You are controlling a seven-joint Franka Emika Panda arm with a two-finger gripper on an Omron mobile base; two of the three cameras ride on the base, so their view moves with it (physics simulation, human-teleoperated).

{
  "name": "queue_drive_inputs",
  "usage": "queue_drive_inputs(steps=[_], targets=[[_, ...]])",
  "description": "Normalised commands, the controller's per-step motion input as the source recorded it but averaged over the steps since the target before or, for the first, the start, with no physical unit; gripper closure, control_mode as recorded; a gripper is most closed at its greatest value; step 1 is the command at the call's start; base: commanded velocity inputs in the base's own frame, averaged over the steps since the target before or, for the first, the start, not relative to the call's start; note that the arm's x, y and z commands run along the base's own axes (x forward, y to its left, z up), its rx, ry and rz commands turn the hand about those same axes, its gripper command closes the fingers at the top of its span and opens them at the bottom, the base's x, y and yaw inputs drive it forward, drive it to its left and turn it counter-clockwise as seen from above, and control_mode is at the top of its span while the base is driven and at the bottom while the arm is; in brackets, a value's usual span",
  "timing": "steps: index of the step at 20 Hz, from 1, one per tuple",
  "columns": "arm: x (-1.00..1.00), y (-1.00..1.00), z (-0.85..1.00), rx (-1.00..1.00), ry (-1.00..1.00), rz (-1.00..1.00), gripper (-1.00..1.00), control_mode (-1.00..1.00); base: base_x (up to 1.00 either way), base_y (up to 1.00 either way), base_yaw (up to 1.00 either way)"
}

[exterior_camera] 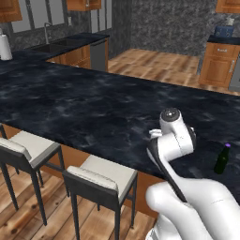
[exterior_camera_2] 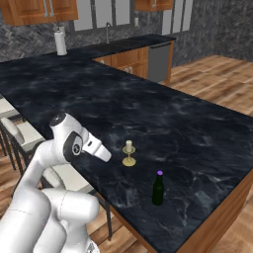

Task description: Get the candle and the beer from the cabinet and move them to the dining counter.

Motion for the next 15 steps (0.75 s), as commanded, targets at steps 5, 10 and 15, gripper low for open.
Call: queue_drive_inputs(steps=[5,10,15], targets=[[-0.49,0.05,0.4,0.0,0.0,0.36,-1.0,-1.0,0.0,0.0,0.0],[-0.5,0.02,0.35,0.0,0.03,0.23,-1.0,-1.0,0.0,0.0,0.0],[-0.45,0.0,0.28,0.0,0.07,0.06,-1.0,-1.0,0.0,0.0,0.0]])
